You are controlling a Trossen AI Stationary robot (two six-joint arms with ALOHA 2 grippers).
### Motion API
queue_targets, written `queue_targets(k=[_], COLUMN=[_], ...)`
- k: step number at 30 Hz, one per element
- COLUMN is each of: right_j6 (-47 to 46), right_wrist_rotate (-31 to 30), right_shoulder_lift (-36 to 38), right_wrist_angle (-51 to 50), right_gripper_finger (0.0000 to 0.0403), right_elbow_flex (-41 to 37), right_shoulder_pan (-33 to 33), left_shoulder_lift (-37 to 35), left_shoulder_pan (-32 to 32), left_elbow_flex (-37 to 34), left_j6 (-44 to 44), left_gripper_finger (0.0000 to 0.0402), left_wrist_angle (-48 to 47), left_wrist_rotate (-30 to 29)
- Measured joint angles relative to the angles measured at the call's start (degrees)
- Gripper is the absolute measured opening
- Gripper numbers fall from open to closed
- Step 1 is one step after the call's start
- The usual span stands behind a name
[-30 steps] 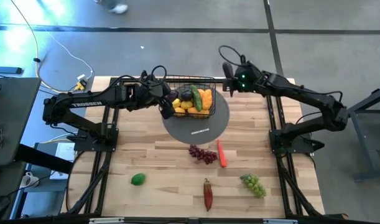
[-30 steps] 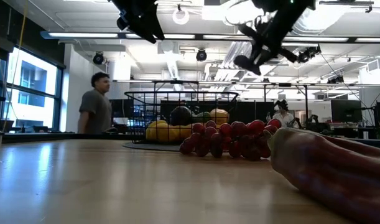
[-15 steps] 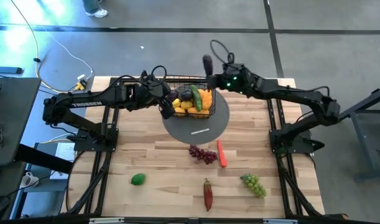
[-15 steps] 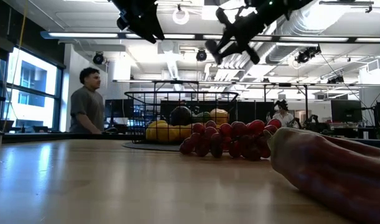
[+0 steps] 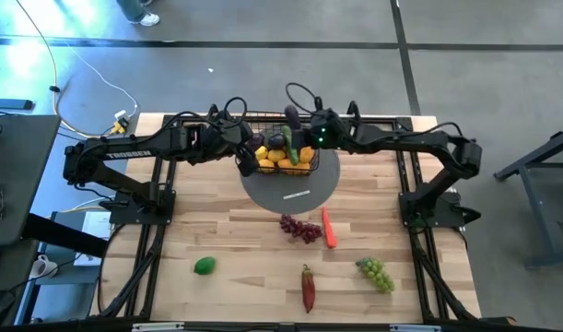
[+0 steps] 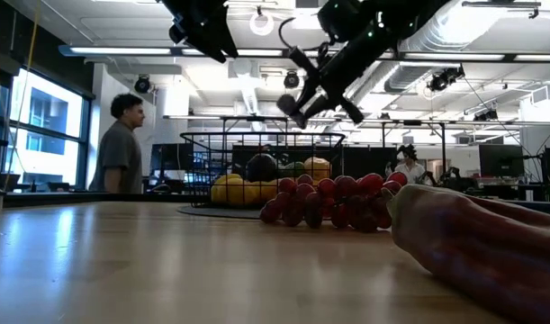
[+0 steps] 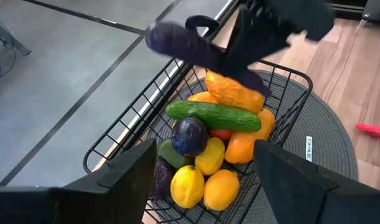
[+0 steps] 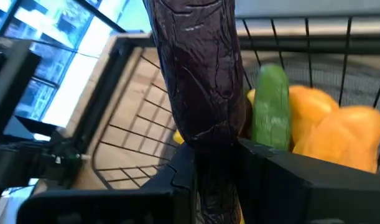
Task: Build produce basket
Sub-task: Put the purple eggplant into the black wire basket
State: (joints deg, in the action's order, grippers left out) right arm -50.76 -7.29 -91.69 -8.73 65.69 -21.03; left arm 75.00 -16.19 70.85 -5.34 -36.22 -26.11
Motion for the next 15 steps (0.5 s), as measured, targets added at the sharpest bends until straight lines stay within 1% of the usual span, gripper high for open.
queue_targets(k=[7,15], right_j6=[-2.0,-1.7], right_wrist_rotate=[2.0,3.6], right_shoulder_lift=[-2.9,-4.2], right_wrist_angle=[-0.6,-1.4], right_gripper_finger=[0.0053,0.0104], right_elbow_flex=[0.0,-0.1], right_shoulder_pan=[0.2,0.1], left_shoulder_lift=[0.0,0.0], left_shoulder_pan=[0.0,0.0], left_elbow_flex=[0.0,0.0], left_j6=[0.0,-0.3], left_gripper_finger=[0.0259,0.0259], left_wrist_angle=[0.0,0.0], left_wrist_rotate=[0.0,0.0])
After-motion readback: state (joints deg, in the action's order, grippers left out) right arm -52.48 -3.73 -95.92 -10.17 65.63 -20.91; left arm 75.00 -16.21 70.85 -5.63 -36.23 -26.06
